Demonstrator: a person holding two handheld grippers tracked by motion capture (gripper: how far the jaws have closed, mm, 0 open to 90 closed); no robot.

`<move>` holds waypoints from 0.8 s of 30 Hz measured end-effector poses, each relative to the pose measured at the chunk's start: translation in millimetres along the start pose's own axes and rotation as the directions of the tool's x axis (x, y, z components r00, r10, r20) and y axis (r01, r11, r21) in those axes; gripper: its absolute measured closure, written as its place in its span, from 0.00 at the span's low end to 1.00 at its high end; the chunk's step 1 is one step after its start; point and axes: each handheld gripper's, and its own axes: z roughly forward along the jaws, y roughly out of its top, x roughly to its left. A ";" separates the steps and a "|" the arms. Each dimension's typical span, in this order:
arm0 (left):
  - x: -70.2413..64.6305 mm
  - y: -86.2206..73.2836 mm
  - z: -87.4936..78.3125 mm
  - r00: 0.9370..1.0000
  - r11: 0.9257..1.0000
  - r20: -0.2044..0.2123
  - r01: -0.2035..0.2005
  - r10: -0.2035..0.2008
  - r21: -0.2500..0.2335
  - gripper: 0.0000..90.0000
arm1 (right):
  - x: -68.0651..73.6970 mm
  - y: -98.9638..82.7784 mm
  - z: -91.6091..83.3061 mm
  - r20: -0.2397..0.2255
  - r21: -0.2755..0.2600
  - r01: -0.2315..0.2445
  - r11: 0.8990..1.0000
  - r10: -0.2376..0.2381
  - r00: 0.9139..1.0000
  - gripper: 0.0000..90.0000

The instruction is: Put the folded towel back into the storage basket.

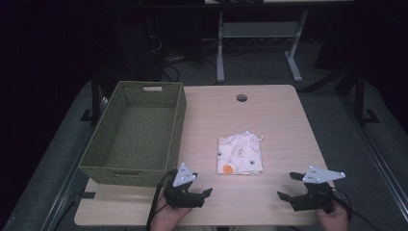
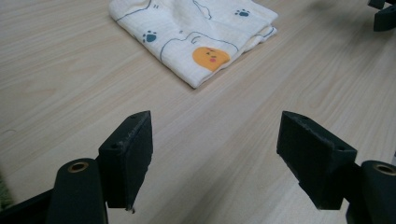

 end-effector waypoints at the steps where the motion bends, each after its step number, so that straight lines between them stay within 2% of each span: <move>1: 0.3 0.1 0.4 1.000 1.000 0.000 0.002 -0.002 0.003 0.31 | 0.5 0.2 0.6 0.001 0.003 0.002 1.000 -0.002 1.000 0.16; 7: -0.3 2.1 3.3 1.000 1.000 0.013 -0.007 0.007 0.012 0.31 | 1.8 0.7 0.0 0.004 -0.004 0.001 1.000 -0.001 1.000 0.16; 10: -2.1 8.9 6.1 1.000 1.000 0.015 -0.012 0.011 0.003 0.31 | 1.3 0.5 -0.8 0.009 -0.008 -0.009 1.000 0.009 1.000 0.16; 12: -2.4 19.0 10.7 0.999 1.000 0.022 -0.026 0.026 0.006 0.31 | -0.3 0.3 -0.5 0.017 -0.006 -0.013 1.000 0.013 1.000 0.16; 14: -2.5 21.2 12.4 0.999 1.000 0.021 -0.024 0.024 0.007 0.31 | -1.4 0.0 0.3 0.017 -0.006 -0.021 1.000 0.021 1.000 0.16; 16: -1.5 29.7 20.8 0.999 0.999 0.027 -0.030 0.029 0.018 0.30 | -3.2 -0.3 0.7 0.016 -0.004 -0.021 1.000 0.021 1.000 0.16; 24: -6.6 46.6 44.4 0.998 0.996 0.029 -0.066 0.064 0.061 0.30 | -4.2 -0.5 -0.9 0.016 -0.013 -0.023 1.000 0.023 1.000 0.16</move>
